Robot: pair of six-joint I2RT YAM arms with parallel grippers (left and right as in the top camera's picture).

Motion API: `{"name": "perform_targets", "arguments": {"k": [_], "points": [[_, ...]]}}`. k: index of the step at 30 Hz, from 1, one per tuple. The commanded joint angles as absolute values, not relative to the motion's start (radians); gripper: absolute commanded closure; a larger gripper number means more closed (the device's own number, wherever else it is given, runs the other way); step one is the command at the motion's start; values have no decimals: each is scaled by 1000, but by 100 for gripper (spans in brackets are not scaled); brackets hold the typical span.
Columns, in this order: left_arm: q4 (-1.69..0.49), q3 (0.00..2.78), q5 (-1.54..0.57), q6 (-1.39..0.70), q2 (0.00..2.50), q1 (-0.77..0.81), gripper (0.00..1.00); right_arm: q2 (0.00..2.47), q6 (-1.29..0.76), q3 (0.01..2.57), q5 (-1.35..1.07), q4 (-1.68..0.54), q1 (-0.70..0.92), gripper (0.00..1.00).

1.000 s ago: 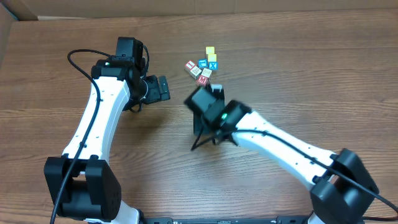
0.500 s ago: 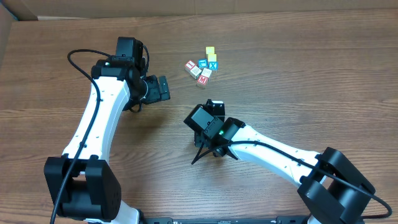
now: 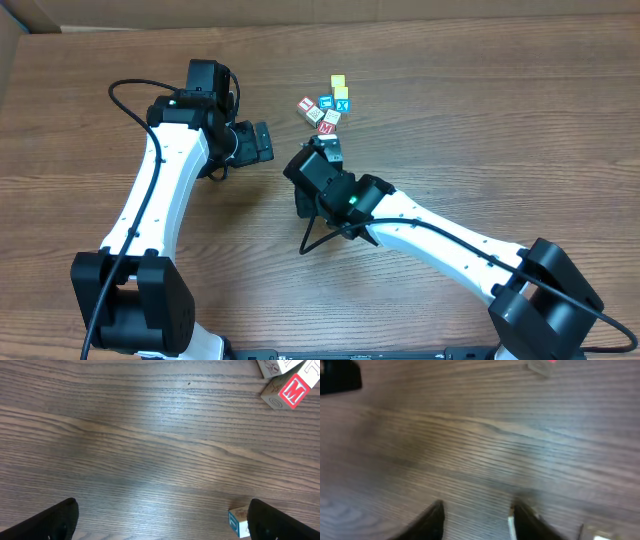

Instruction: Flip 4 blocks

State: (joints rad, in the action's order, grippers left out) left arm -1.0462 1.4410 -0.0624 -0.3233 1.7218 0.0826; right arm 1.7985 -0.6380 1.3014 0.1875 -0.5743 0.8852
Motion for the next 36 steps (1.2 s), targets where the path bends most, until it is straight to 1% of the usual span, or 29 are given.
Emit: {"name": "perform_targets", "arguments": {"k": [1, 2, 4, 5, 10, 15, 25, 31, 36], "points": [[-1042, 1460, -48, -340, 1733, 79, 0, 1821, -658, 1282, 146, -555, 889, 80], [-1042, 1460, -48, -340, 1733, 79, 0, 1826, -658, 1270, 122, -538, 893, 84], [-1042, 1460, -48, -340, 1733, 79, 0, 1844, -658, 1252, 90, -506, 900, 95], [-1042, 1460, -49, -340, 1733, 79, 0, 1852, -658, 1246, 87, -492, 902, 96], [-1042, 1460, -48, -340, 1733, 79, 0, 1914, -671, 1230, 88, -429, 903, 96], [-1042, 1460, -49, -340, 1733, 79, 0, 1977, -693, 1230, 88, -437, 903, 96], [-1042, 1460, -48, -340, 1733, 79, 0, 1935, -715, 1266, 183, -587, 901, 96], [-1042, 1460, -48, -340, 1733, 79, 0, 1903, -737, 1266, 183, -596, 901, 96], [-1042, 1460, -49, -340, 1733, 79, 0, 1887, -737, 1266, 229, -541, 901, 96]]}}
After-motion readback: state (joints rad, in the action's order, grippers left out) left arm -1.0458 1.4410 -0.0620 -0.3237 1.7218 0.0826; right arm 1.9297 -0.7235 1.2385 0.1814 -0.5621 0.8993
